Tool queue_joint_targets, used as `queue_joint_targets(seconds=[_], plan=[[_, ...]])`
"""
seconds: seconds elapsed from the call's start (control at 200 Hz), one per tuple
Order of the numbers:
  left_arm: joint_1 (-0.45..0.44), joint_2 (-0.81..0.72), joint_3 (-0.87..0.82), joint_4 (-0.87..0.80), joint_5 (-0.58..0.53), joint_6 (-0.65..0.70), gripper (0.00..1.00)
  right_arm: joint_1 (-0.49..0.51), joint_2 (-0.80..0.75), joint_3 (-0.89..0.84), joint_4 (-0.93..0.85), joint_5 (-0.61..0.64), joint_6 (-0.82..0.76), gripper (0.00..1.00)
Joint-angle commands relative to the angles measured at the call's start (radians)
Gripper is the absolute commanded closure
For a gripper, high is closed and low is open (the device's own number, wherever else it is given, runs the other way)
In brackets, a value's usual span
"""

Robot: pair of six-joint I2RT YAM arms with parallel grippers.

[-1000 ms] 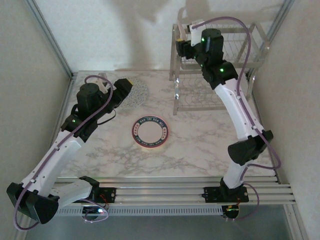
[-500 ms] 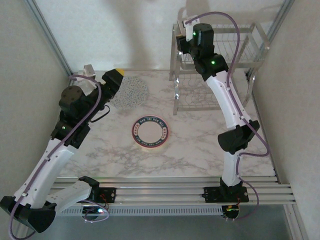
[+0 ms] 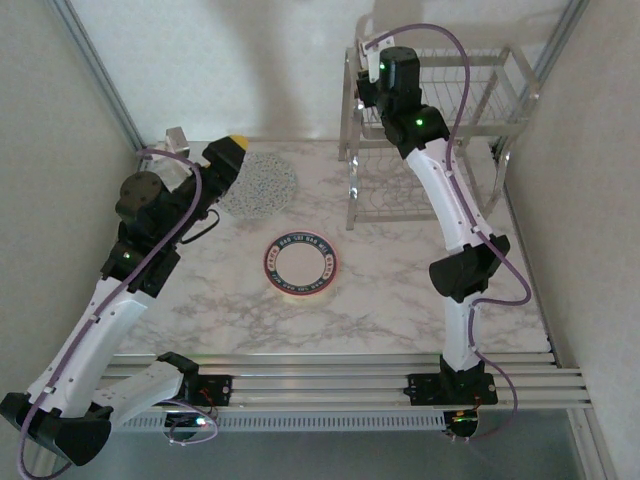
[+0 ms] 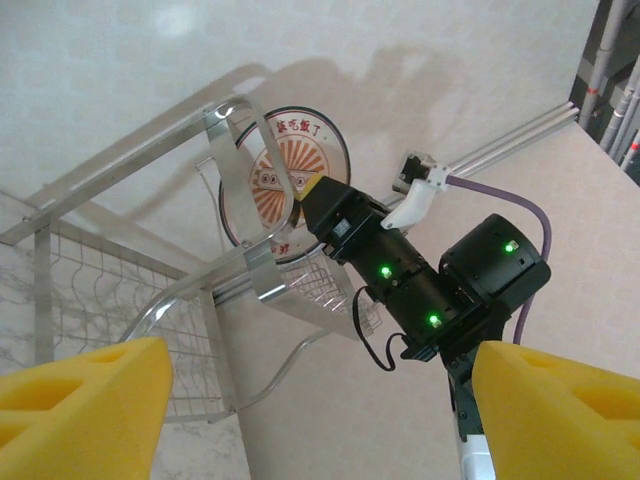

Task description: Unload the plates from the dish rack

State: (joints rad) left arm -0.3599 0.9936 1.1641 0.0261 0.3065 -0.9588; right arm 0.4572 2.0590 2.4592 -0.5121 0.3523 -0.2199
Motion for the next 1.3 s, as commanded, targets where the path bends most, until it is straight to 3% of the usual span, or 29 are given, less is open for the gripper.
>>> queue_joint_targets(seconds=[0.0,0.43,1.061,1.296], plan=[[0.006,-0.020,0.032,0.046,0.031,0.002,0.21,0.005,0.018,0.034,0.017,0.031,-0.004,0.67],[0.007,-0.008,0.031,0.054,0.042,-0.001,0.21,0.018,0.033,0.070,0.035,0.087,0.010,1.00],[0.006,-0.003,0.045,0.069,0.048,-0.008,0.22,0.060,0.029,0.184,0.136,0.301,-0.047,1.00],[0.007,0.019,0.050,0.089,0.067,-0.021,0.22,0.061,-0.022,0.193,0.179,0.323,-0.074,1.00]])
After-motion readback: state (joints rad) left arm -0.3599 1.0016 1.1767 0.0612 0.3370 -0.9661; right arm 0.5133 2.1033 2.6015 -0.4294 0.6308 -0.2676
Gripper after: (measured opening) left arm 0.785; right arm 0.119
